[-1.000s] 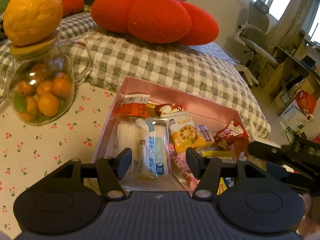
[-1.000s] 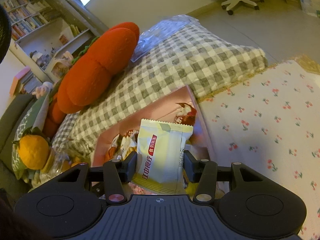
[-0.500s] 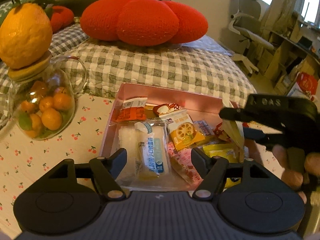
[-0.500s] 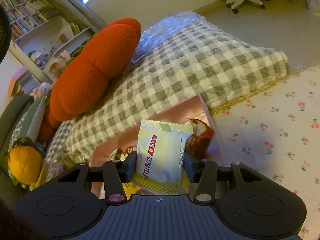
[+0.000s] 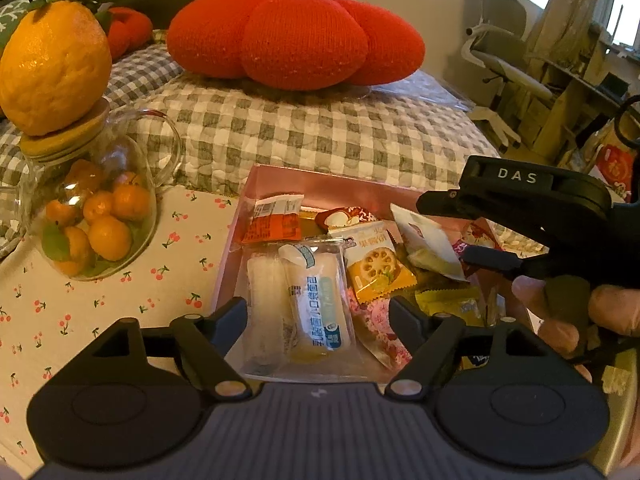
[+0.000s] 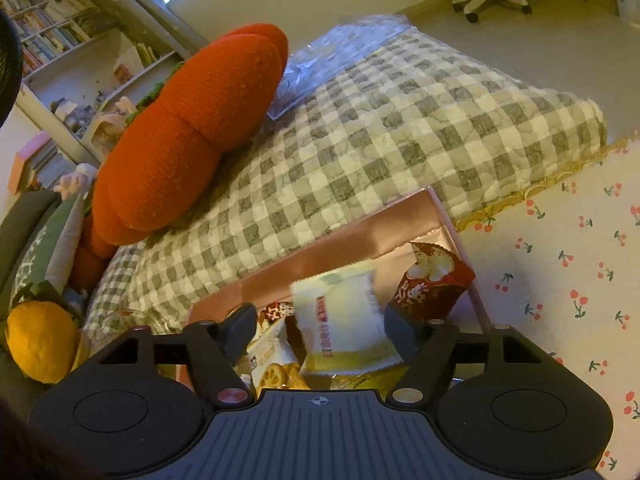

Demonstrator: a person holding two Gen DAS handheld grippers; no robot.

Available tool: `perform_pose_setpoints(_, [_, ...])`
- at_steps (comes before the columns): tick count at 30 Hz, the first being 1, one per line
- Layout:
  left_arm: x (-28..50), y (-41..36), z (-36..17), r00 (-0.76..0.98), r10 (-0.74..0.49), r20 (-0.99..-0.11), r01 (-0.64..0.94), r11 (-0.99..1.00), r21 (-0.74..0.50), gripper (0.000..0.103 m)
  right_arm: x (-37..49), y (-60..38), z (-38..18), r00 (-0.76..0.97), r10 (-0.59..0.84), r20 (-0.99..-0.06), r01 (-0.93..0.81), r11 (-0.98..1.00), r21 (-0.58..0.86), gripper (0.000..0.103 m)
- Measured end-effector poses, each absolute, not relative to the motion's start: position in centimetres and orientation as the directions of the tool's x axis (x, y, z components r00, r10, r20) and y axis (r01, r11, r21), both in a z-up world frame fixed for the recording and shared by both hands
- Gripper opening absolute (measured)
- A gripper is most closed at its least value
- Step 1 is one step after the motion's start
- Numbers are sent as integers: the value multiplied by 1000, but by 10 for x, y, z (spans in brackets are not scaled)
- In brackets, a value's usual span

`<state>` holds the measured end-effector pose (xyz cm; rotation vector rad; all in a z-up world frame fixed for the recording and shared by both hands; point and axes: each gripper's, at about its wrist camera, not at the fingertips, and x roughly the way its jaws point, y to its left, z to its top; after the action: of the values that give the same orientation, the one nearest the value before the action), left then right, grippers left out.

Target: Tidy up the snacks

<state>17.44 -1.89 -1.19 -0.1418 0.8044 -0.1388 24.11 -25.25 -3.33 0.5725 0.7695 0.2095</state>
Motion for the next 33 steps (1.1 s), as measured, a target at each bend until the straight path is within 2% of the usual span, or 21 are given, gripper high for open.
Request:
perform_pose_setpoints(8, [170,-18,-10,678,-181,-712,62,980,-190,83,220,-255,-19,705,363,-609,18,850,527,78])
perform_pose_setpoints(20, [143,-24,3,676,-141,-723,66,989,-131,97,166,-274,4,711,296,-637,10,903,430,84])
perform_pose_setpoints(33, [100,-21,15,677,-96,-730,61,995,-75,102,101,-293,15,718,254,-648,19,924,383,87])
